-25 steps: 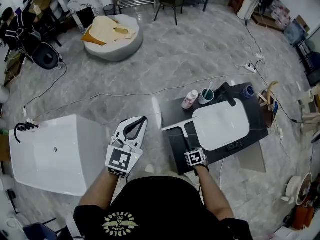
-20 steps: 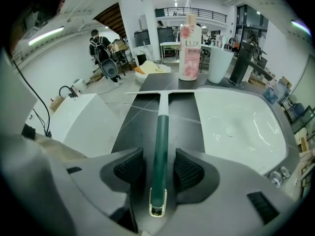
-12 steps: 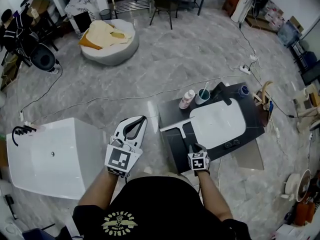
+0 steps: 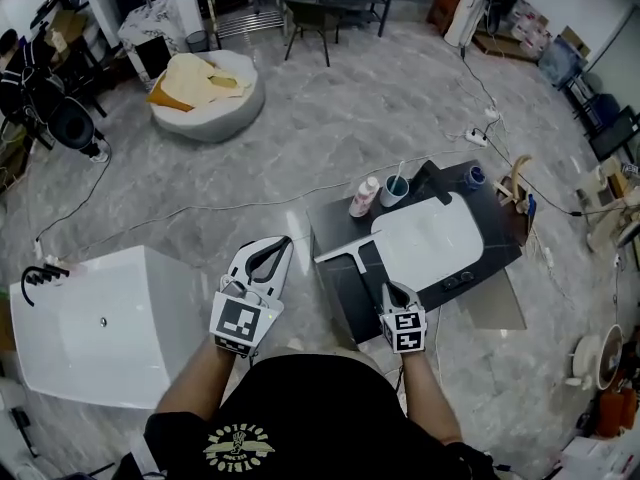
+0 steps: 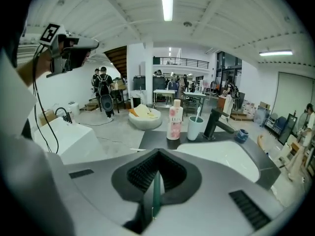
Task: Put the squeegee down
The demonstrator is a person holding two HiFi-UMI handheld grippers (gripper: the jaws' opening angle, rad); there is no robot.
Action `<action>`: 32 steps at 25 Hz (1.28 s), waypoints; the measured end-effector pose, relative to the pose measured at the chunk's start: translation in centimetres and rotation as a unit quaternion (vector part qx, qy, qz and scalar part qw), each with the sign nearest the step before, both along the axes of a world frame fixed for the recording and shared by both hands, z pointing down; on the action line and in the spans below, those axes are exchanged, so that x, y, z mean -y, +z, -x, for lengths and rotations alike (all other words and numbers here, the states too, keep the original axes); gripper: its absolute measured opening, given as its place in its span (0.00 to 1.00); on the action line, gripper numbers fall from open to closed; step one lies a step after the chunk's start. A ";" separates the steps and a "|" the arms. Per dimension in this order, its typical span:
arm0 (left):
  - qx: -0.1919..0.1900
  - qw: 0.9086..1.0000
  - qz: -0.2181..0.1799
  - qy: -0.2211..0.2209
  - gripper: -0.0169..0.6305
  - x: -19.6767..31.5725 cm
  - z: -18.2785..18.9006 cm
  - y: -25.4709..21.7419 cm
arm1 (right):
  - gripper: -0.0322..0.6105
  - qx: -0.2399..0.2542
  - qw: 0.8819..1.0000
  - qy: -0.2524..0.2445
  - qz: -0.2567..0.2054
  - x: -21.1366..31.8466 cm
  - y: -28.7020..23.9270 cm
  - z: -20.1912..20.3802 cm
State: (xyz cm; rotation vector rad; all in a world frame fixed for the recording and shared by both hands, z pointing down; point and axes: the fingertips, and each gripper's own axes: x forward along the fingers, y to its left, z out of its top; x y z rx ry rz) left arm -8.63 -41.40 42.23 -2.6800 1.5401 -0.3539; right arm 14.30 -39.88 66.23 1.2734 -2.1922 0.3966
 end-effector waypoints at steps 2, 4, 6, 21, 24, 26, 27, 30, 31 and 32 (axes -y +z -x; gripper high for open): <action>-0.002 1.000 -0.007 0.004 0.06 -0.3 -0.2 -0.3 | 0.09 0.008 1.000 0.004 -0.014 -0.1 -1.8 0.0; 0.001 1.000 -0.007 0.004 0.06 -0.7 -0.2 -0.5 | 0.09 0.015 0.999 0.009 -0.031 -0.2 -4.0 0.0; -0.006 1.000 -0.012 0.004 0.06 -1.1 -0.4 -0.7 | 0.09 0.016 0.999 0.009 -0.051 -0.5 -6.1 0.0; -0.007 0.999 -0.040 0.013 0.06 -4.0 -0.9 -1.9 | 0.09 0.040 0.983 0.022 -0.176 -3.2 -20.7 1.4; -0.006 0.999 -0.039 0.013 0.06 -4.6 -0.4 -2.0 | 0.09 0.038 0.981 0.019 -0.188 -4.0 -22.4 1.7; -0.006 0.999 -0.040 0.016 0.06 -4.9 -0.2 -2.0 | 0.09 0.037 0.980 0.018 -0.196 -4.4 -23.3 1.8; -0.006 0.999 -0.040 0.018 0.06 -5.0 -0.2 -2.0 | 0.09 0.037 0.979 0.018 -0.200 -4.4 -23.7 2.0; -0.007 0.999 -0.040 0.025 0.06 -5.2 -0.1 -1.7 | 0.09 0.032 0.977 0.020 -0.209 -4.6 -24.2 2.1; -0.010 0.999 -0.039 0.028 0.06 -5.3 -0.1 -1.7 | 0.09 0.030 0.977 0.021 -0.210 -4.7 -24.2 2.1; -0.016 0.999 -0.039 0.030 0.06 -5.2 -0.1 -1.7 | 0.09 0.027 0.977 0.021 -0.210 -4.7 -24.3 2.3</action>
